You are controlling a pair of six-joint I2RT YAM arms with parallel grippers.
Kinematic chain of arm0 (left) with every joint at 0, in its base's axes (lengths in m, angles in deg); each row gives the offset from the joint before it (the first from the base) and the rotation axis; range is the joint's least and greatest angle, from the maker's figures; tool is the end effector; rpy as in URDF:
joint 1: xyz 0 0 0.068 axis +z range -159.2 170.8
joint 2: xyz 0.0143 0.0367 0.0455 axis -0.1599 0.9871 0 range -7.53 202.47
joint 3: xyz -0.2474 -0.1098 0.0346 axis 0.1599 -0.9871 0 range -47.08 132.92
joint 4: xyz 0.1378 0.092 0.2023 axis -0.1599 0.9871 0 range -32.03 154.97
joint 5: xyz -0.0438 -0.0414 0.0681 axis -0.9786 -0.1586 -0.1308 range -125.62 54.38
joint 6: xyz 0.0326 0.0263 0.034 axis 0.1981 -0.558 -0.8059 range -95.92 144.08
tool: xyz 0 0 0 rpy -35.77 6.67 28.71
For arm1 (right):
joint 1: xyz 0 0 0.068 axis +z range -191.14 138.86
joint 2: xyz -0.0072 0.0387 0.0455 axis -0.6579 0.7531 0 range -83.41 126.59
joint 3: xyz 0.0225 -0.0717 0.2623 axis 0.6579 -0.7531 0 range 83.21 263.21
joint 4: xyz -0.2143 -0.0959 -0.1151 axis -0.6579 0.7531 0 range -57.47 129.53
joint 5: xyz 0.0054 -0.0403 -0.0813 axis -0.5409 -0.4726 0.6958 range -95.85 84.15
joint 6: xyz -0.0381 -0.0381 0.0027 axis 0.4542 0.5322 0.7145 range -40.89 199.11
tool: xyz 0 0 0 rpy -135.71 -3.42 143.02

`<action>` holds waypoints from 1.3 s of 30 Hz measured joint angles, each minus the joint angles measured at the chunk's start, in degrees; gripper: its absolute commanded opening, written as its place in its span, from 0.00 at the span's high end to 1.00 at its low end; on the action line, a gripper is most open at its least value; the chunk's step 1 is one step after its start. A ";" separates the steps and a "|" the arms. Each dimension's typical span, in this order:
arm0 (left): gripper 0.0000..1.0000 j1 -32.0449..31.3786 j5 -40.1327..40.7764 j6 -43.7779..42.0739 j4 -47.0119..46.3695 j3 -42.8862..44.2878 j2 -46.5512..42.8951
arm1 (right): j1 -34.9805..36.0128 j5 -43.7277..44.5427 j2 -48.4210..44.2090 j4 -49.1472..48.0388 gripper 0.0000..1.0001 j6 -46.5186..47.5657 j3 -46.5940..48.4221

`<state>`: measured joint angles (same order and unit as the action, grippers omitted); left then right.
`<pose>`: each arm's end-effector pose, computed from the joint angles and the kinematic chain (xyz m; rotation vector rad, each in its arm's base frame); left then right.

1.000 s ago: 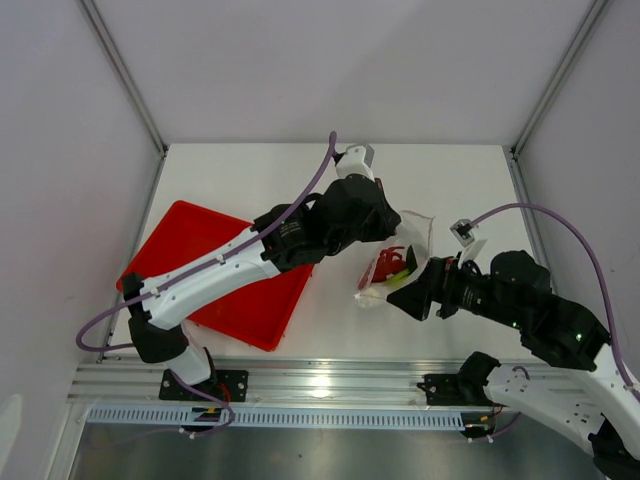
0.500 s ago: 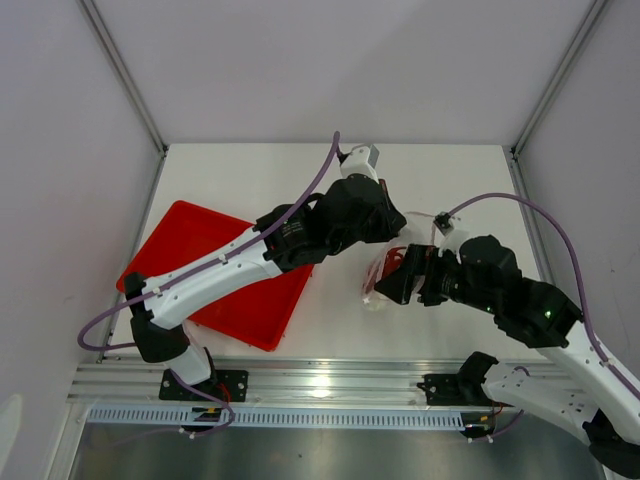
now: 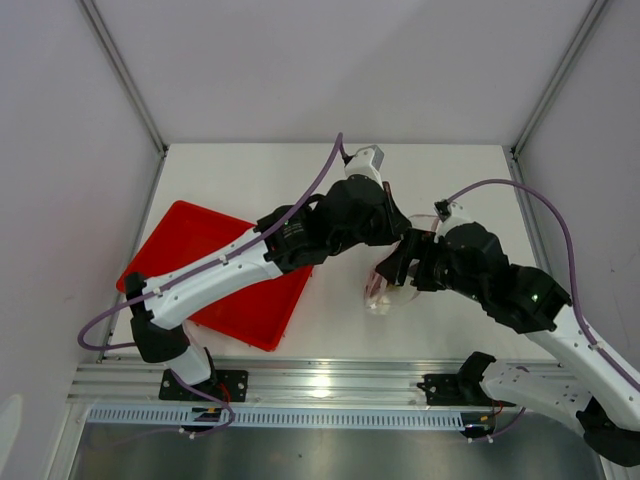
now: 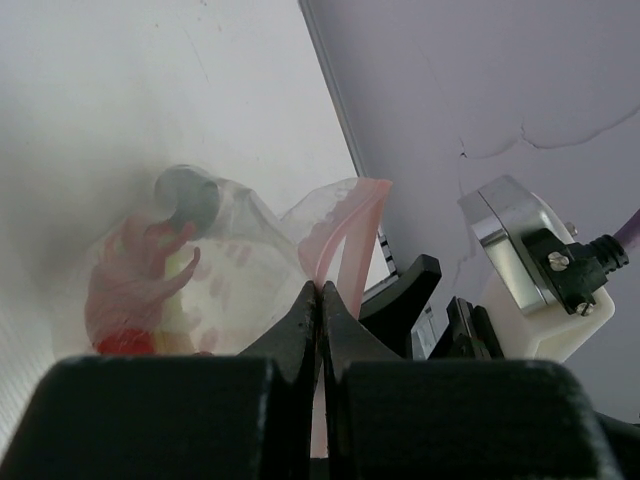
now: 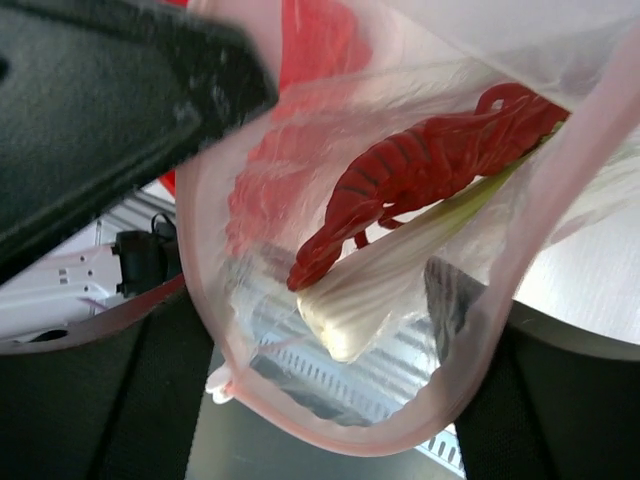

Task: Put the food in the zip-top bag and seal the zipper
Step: Adjust the zipper food storage bag at the center of the board.

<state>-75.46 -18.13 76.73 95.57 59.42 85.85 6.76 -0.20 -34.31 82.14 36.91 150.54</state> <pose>0.1543 -0.3242 0.4464 0.0428 2.1304 -1.0092 0.1063 0.1123 0.3897 -0.0493 2.2286 0.8076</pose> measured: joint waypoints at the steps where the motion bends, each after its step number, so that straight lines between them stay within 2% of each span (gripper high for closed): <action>1: 0.99 0.04 -0.02 0.02 -0.20 -0.07 -0.02 | 0.02 0.50 0.07 -0.02 0.21 -0.09 0.00; 5: 0.99 -0.04 -0.85 0.31 -0.85 -0.52 -0.02 | 0.28 2.16 0.07 -0.04 0.36 -0.42 -0.02; 6: 0.99 -0.07 -1.09 0.35 -1.11 -0.72 -0.02 | 0.35 2.49 0.07 -0.02 0.45 -0.37 -0.02; 8: 0.99 -0.17 -1.33 0.37 -1.81 -1.14 -0.02 | 0.42 2.97 -0.07 -0.02 0.53 -0.39 -0.04; 9: 0.99 -0.24 -1.40 0.37 -2.34 -1.55 -0.11 | 0.42 3.13 -0.24 -0.02 0.65 -0.35 -0.15; 11: 0.99 -0.28 -1.51 0.33 -3.10 -2.38 -0.31 | 0.44 3.34 -0.74 -0.02 0.79 0.04 -0.46; 12: 0.99 -0.28 -1.70 0.31 -3.56 -2.93 -0.46 | 0.44 3.37 -0.96 0.00 0.92 0.04 -0.59; 14: 0.99 -0.28 -1.86 -0.09 -4.76 -4.31 -1.05 | 0.44 3.37 -1.36 0.00 1.00 0.15 -0.92; 16: 0.88 -0.28 -1.92 -0.68 -6.62 -6.51 -2.27 | 0.44 3.30 -1.46 0.02 1.00 -0.15 -1.11; 17: 0.72 -0.28 -1.86 -1.16 -7.34 -7.96 -3.21 | 0.44 3.30 -1.51 0.00 1.00 -0.20 -1.31; 20: 0.37 -0.33 -1.01 -3.34 -9.99 -13.05 -7.32 | 0.44 3.26 -1.66 0.04 1.00 -0.24 -1.97; 23: 0.21 -0.39 0.98 -6.43 -12.26 -17.92 -12.98 | 0.44 3.23 -1.95 0.15 1.00 -0.24 -2.19; 26: 0.17 -0.37 2.10 -11.30 -16.00 -23.43 -19.50 | 0.42 2.97 -2.14 0.31 1.00 -0.20 -2.19; 32: 0.19 -0.68 -2.89 -23.12 -24.41 -34.64 -30.56 | -0.55 -0.42 -0.61 0.46 1.00 3.91 -0.98; 36: 0.21 -0.92 -5.86 -28.52 -26.18 -40.26 -34.53 | -1.62 -6.67 3.50 1.09 1.00 12.92 3.17; 39: 0.22 -0.94 -7.96 -33.88 -25.18 -41.22 -35.87 | -1.66 -11.65 5.42 1.16 1.00 20.09 5.25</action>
<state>-76.40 -26.08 42.85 70.39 18.20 49.99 5.10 -11.85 -28.89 83.29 57.00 155.78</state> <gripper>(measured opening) 0.786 0.009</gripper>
